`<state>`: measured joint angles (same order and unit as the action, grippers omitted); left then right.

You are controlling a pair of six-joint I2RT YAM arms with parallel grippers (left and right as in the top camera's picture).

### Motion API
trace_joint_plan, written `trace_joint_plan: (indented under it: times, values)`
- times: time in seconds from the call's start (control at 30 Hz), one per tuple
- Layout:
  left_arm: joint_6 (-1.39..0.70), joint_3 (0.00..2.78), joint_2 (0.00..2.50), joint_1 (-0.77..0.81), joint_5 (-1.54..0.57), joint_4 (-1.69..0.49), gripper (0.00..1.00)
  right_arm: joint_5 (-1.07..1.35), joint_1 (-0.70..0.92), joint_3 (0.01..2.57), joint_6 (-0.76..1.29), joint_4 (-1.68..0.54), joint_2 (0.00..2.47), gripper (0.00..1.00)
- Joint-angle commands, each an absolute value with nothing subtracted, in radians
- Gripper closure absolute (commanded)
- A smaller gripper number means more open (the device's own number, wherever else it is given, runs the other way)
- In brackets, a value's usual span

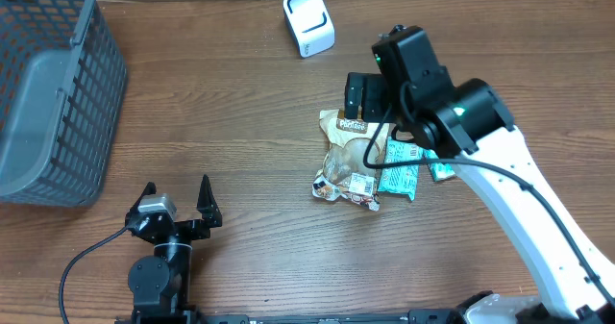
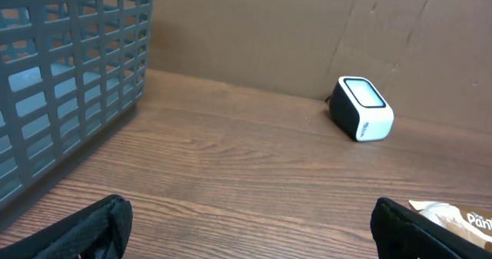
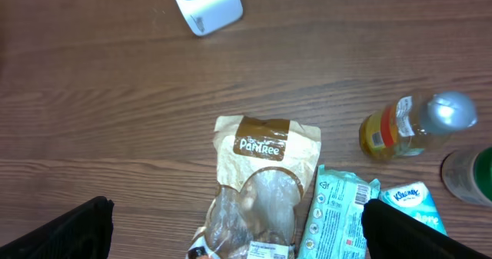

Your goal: Scan the item barcode

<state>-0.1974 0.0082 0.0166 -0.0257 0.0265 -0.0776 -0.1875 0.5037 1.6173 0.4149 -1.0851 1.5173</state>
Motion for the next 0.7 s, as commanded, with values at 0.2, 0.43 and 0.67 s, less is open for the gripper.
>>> trace_joint_plan:
  times: [0.2, 0.43, 0.67]
  values:
    - [-0.168, 0.005, 0.004, -0.019, 0.026, -0.075, 0.00, -0.198, 0.502, 1.636, 0.419, -1.080, 1.398, 0.00]
    - [-0.168, 0.005, 0.004, -0.019, 0.026, -0.075, 0.00, -0.198, 0.501, 1.636, 0.419, -1.080, 1.328, 0.00]
    - [-0.168, 0.005, 0.004, -0.019, 0.026, -0.075, 0.00, -0.198, 0.500, 1.636, 0.419, -1.084, 1.242, 0.00]
